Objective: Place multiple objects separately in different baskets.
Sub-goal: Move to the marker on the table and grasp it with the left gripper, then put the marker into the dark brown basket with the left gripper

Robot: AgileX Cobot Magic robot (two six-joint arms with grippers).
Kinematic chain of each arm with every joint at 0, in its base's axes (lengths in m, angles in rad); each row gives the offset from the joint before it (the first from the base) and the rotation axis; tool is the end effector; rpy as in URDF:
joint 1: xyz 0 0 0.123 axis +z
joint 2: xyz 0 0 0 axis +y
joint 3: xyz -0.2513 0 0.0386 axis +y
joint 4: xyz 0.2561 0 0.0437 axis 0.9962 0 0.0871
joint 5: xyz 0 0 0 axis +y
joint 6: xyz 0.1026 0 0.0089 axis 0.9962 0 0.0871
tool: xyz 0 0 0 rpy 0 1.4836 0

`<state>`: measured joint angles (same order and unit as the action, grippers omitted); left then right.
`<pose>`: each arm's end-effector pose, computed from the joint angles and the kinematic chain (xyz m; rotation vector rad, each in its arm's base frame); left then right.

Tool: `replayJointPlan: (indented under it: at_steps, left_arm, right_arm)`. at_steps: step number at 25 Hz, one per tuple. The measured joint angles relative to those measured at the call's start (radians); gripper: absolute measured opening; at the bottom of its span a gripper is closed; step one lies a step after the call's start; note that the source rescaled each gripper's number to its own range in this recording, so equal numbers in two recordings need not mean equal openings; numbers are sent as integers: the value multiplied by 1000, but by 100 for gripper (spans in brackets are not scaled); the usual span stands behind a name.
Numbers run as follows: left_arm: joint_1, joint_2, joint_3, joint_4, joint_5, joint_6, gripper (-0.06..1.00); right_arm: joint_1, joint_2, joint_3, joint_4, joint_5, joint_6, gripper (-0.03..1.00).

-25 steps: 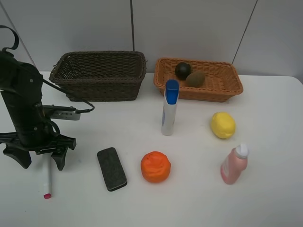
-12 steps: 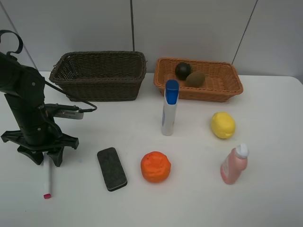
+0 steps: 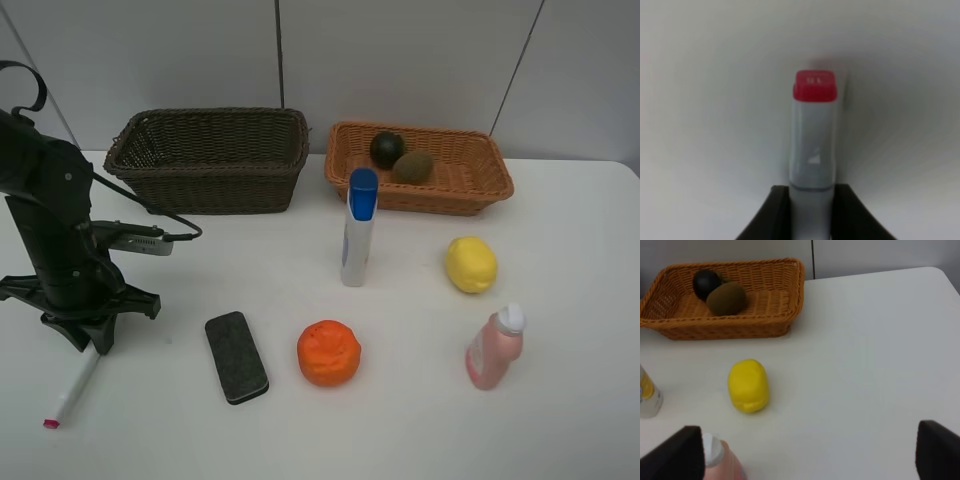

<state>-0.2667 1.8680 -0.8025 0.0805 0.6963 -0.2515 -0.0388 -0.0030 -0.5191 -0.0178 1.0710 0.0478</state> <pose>0.2543 -0.0640 0.0467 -0.1215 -3.0493 -0.1120 0.0408 -0.0032 0.2805 0.0891 2.0305 -0.0156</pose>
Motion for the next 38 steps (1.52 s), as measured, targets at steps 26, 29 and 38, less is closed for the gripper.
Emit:
replayJointPlan:
  at_steps: [26, 29, 38]
  left_arm:
    - [-6, -72, -799, -401, 24, 189, 0]
    - [-6, 26, -868, -356, -139, 251, 0]
    - [-6, 286, -896, -261, -402, 402, 19]
  right_arm:
    - [0, 0, 0, 0, 0, 0, 100]
    - [0, 0, 0, 0, 0, 0, 100]
    - [0, 0, 0, 0, 0, 0, 100]
